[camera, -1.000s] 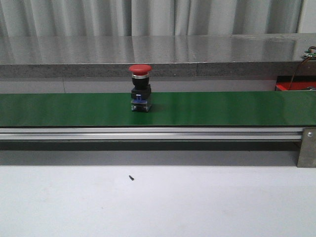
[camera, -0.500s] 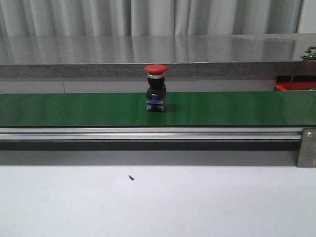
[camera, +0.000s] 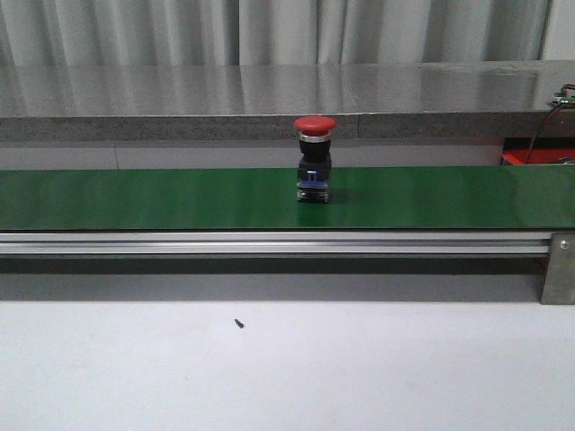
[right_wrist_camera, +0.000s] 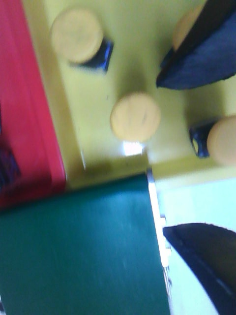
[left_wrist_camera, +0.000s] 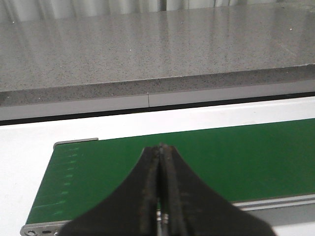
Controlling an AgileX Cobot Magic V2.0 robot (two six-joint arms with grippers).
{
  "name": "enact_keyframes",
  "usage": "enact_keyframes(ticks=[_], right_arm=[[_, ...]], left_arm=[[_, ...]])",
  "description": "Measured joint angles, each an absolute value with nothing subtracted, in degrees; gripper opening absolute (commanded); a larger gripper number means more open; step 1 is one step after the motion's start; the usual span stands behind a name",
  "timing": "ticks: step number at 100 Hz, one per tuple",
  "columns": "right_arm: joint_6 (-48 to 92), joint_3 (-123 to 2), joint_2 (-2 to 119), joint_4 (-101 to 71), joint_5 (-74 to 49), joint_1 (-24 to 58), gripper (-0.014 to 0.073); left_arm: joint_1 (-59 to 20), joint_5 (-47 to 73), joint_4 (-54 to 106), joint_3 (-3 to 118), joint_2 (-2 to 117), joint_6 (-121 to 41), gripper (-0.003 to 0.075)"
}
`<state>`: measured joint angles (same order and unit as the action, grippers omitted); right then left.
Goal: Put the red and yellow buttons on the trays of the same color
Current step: 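Lower the yellow button into the yellow tray and open the right gripper, then move the right gripper over the red button on the belt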
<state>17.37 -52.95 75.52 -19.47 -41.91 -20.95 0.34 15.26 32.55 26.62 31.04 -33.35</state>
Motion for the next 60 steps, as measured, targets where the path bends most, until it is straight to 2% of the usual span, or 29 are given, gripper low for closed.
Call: enact_keyframes(ticks=[31, 60], right_arm=[[22.06, -56.76, 75.38, -19.82, -40.6, -0.73, 0.0563], [22.71, -61.5, 82.16, -20.03, -37.86, 10.11, 0.0563]], left_arm=[[0.34, 15.26, 32.55, 26.62, 31.04, -33.35, -0.002], [0.34, 15.26, 32.55, 26.62, 31.04, -33.35, -0.002]])
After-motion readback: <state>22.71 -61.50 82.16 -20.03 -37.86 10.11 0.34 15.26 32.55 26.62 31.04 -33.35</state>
